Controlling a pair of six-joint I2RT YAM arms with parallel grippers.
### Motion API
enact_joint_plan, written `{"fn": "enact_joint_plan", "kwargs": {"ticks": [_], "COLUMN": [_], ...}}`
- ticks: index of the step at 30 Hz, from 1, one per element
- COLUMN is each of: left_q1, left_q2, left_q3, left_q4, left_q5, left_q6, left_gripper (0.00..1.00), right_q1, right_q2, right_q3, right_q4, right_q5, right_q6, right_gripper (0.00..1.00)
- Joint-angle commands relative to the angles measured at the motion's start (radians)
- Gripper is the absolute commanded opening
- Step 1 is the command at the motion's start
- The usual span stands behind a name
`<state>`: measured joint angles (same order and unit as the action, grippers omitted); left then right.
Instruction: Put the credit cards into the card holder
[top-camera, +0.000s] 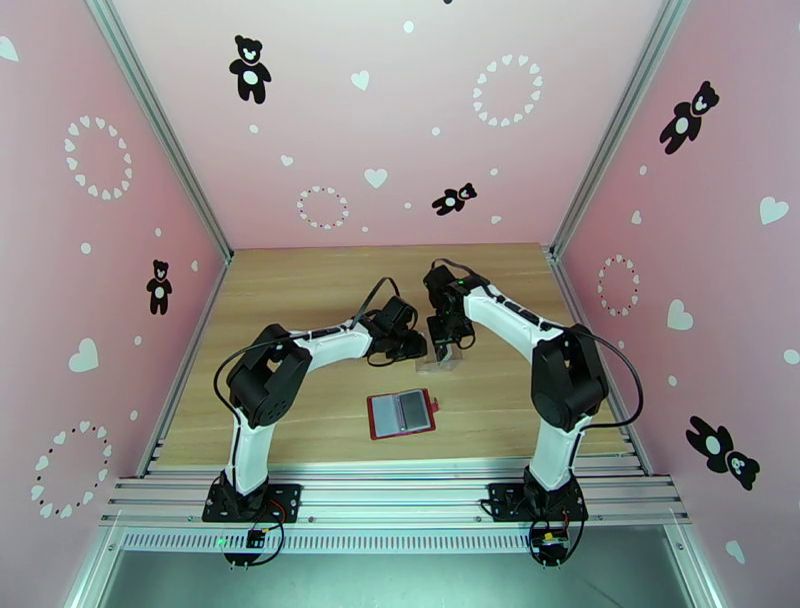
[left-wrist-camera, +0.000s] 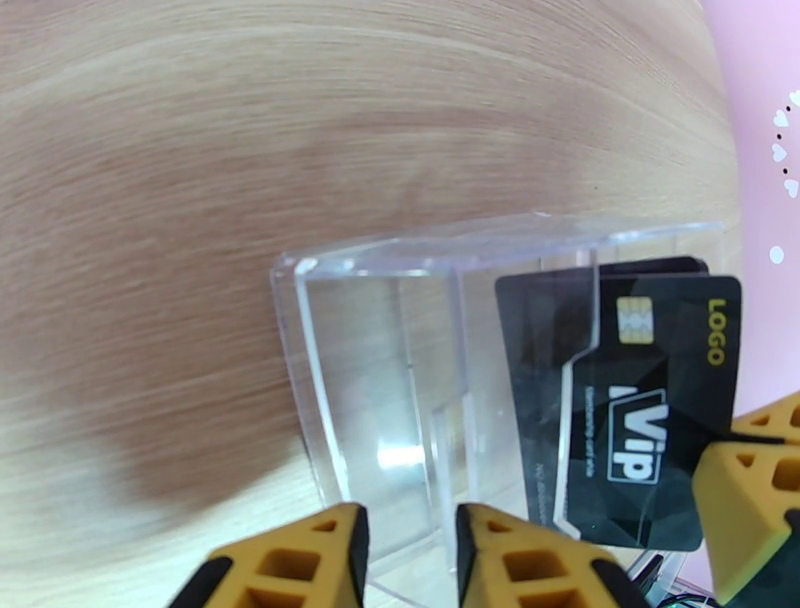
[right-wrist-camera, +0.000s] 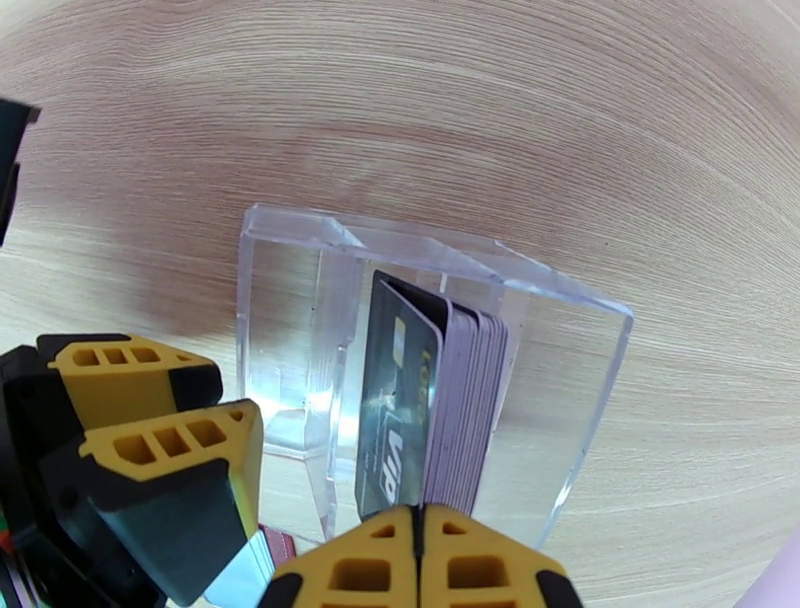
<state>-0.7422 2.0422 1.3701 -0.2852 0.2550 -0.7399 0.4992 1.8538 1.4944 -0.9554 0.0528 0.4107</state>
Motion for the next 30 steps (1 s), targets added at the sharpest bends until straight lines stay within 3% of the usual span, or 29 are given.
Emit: {"fn": "enact_joint_plan", "kwargs": {"ticks": [1, 11, 20, 26, 30], "left_q1": [0.013, 0.013, 0.013, 0.012, 0.005], "left_q2": [0.012, -0.039, -0.207, -0.468, -0.649], "left_q3": [0.014, 0.009, -0.035, -0.28, -0.516], "left_q4": [-0.065, -0.073, -0.098, -0.063, -0.017], "left_q5": [-0.019, -0.016, -0.018, -0.038, -0.02], "left_q6": [0.019, 0.024, 0.039, 0.027, -0.018], "left_gripper": [0.29, 0.3, 0.33, 0.34, 0.34], "right_q1": [-0.004, -0.005, -0.012, -0.009, 0.036], "right_q2": [-0.066, -0.14, -0.33, -0.492, -0.571], "right_q3": [0.017, 0.015, -0.055, -0.268, -0.44], "right_q4": [-0.073, -0.06, -0.034, 0.13, 0.284], "right_q5": [0.029, -0.036, -0.14, -0.429, -0.538], "right_q6": [-0.004, 0.011, 0.033, 0.117, 0.223], "right_gripper": [0.0, 0.0, 0.0, 0.0, 0.0]}}
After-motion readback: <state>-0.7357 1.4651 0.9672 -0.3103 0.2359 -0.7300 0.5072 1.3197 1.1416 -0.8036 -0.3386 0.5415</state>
